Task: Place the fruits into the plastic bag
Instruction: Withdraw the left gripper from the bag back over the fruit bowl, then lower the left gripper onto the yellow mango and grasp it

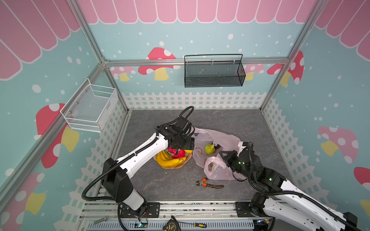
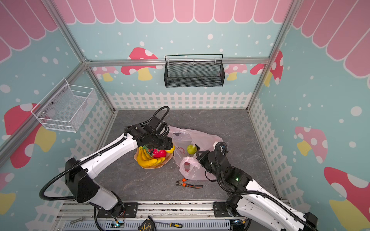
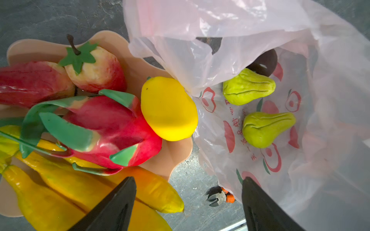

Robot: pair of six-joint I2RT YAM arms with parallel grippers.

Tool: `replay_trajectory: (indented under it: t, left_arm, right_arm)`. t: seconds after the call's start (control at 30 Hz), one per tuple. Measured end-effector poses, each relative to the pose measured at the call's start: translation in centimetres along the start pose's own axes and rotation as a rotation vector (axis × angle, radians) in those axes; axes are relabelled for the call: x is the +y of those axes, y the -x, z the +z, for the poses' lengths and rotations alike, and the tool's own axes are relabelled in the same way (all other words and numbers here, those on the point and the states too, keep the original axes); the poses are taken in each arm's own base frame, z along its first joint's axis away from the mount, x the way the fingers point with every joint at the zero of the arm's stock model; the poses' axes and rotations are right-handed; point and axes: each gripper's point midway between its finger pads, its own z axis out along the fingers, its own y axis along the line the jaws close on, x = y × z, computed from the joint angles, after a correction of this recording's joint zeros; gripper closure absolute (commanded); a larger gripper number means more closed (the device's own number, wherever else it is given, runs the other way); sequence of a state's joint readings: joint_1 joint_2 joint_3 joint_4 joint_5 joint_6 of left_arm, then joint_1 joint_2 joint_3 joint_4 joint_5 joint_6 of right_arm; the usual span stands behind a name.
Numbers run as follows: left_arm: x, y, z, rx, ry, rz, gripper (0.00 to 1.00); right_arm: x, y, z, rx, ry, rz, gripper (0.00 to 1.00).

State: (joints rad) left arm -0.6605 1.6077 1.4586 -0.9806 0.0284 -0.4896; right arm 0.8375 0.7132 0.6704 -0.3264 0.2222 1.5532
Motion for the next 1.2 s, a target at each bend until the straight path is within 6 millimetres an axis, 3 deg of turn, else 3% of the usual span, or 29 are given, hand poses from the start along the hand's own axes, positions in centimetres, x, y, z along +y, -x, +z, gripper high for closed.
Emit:
replay_trajectory:
  t: [0.47, 0.8, 1.2]
  left_arm:
    - [1.5, 2.0, 4.9, 0.037, 0.122, 0.011, 0.17]
    - [2.3, 2.2, 7.8, 0.066, 0.178, 0.015, 0.16]
    - [2.5, 2.4, 8.7, 0.069, 0.187, 0.016, 0.24]
  right_arm:
    - [-0.4, 0.0, 0.0, -0.002, -0.017, -0.004, 1.0]
    - [-0.4, 0.0, 0.0, -0.003, -0.018, -0.004, 1.0]
    - [-0.4, 0.0, 0.0, -0.003, -0.018, -0.004, 1.0]
